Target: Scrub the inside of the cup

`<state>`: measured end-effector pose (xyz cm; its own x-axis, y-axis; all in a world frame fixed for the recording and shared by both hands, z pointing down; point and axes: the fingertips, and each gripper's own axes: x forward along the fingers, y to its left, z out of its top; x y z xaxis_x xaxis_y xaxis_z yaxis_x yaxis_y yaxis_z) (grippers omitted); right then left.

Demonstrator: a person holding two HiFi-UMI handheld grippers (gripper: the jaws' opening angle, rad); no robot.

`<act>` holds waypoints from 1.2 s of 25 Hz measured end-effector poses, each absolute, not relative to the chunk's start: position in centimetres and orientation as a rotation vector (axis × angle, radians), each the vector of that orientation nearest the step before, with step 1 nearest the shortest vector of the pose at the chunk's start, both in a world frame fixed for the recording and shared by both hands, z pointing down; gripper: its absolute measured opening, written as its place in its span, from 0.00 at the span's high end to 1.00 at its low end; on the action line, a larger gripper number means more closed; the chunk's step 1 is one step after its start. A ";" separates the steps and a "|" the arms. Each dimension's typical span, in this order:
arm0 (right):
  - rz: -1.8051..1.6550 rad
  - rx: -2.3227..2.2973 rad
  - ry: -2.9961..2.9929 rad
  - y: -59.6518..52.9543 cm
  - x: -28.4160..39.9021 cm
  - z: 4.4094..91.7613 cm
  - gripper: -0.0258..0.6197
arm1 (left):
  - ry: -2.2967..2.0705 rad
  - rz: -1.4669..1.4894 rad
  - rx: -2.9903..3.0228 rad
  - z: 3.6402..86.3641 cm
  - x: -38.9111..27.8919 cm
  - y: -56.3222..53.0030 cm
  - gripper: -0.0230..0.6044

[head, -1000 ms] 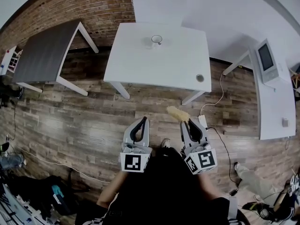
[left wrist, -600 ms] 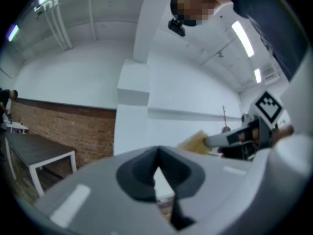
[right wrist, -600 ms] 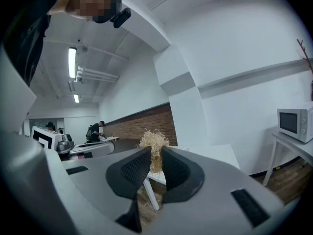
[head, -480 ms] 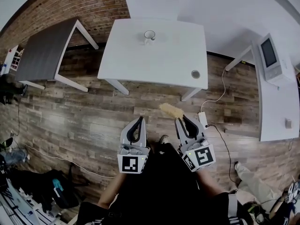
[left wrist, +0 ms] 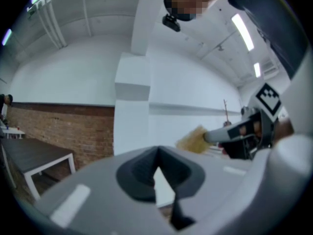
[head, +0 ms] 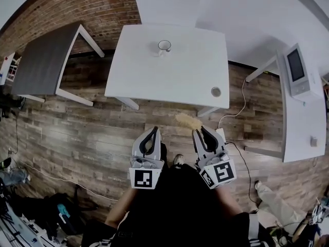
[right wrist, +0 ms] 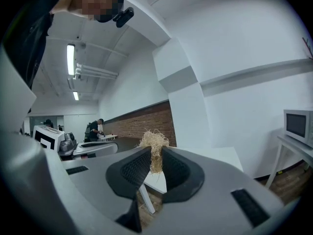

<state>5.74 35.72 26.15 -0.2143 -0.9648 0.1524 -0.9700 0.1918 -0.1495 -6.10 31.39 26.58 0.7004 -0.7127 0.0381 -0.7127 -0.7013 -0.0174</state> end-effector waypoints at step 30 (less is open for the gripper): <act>0.388 1.909 -2.390 12.0 10.7 27.6 0.87 | 1.063 -0.252 -2.862 29.8 0.3 8.2 0.96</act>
<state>10.73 11.98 27.64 -0.2321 -0.9517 0.2010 -0.9664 0.2021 -0.1590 0.26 8.17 29.79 0.7461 -0.6536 0.1267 -0.6408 -0.7567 -0.1297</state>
